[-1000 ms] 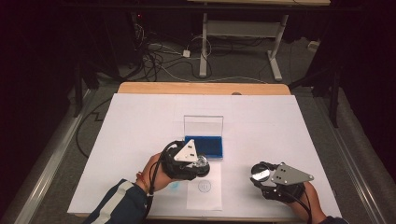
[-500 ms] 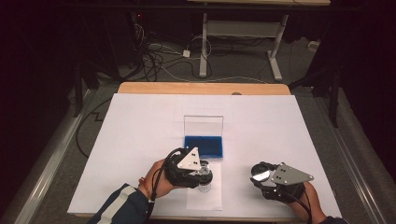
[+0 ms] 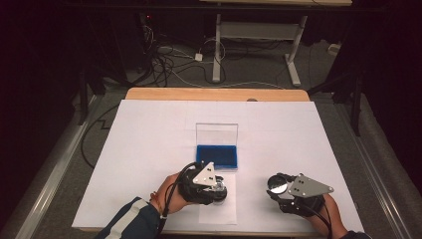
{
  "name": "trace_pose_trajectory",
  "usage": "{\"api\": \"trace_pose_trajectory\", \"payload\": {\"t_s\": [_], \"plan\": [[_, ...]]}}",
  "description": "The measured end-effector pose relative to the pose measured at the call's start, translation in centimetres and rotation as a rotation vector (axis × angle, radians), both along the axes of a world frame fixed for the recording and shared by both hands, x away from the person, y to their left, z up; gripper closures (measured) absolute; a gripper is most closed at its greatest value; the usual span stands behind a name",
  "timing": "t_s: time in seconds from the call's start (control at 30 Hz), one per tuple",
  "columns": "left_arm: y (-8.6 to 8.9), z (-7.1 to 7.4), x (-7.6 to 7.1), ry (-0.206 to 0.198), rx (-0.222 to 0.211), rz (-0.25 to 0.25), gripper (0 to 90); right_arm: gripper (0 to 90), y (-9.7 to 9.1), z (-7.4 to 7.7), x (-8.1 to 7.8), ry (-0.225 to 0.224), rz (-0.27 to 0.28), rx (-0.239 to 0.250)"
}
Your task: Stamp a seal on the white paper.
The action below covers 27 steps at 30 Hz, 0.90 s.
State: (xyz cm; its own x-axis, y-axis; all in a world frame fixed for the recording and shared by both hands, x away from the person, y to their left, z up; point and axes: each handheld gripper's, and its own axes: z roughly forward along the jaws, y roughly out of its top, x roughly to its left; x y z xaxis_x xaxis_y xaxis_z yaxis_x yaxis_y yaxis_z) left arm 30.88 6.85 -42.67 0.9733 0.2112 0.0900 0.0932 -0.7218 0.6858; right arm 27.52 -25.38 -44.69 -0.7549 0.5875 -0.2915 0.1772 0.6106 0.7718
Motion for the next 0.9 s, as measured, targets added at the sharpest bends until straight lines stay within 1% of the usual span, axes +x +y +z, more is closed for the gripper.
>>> {"api": "trace_pose_trajectory", "payload": {"t_s": [0.1, 0.17, 0.37, 0.43, 0.47, 0.57, 0.63, 0.77, 0.9], "plan": [[0.0, -0.3, 0.0, -0.001, 0.006, -0.002, 54.1, 38.2, 0.0, 0.0, 0.0, 0.002, 0.000, 0.000], [-0.1, -0.6, 0.1, 0.009, 0.008, -0.003, 54.1, 38.2, 0.0, 0.0, 0.0, 0.003, 0.000, 0.000], [-0.3, -1.2, 0.2, 0.011, 0.029, -0.002, 54.1, 38.2, 0.0, 0.0, 0.0, 0.003, -0.001, 0.000], [-0.2, -1.3, 0.3, 0.020, 0.023, -0.003, 54.1, 38.2, 0.0, -0.1, 0.0, 0.004, -0.001, 0.000], [-0.2, -1.3, 0.3, 0.020, 0.031, -0.004, 54.1, 38.2, 0.0, -0.1, 0.0, 0.005, -0.002, 0.000], [-0.3, -1.4, 0.3, 0.033, 0.026, -0.010, 54.1, 38.2, 0.0, 0.0, 0.0, 0.004, -0.003, 0.001], [-0.4, -1.6, 0.3, 0.030, 0.037, -0.010, 54.1, 38.2, 0.0, -0.1, 0.0, 0.005, -0.004, 0.000], [-0.4, -1.7, 0.4, 0.033, 0.041, -0.007, 54.1, 38.2, 0.0, 0.0, 0.0, 0.004, -0.003, 0.000], [-0.3, -1.9, 0.5, 0.028, 0.045, 0.001, 54.1, 38.2, 0.0, -0.1, 0.0, 0.005, -0.003, -0.001]]}}
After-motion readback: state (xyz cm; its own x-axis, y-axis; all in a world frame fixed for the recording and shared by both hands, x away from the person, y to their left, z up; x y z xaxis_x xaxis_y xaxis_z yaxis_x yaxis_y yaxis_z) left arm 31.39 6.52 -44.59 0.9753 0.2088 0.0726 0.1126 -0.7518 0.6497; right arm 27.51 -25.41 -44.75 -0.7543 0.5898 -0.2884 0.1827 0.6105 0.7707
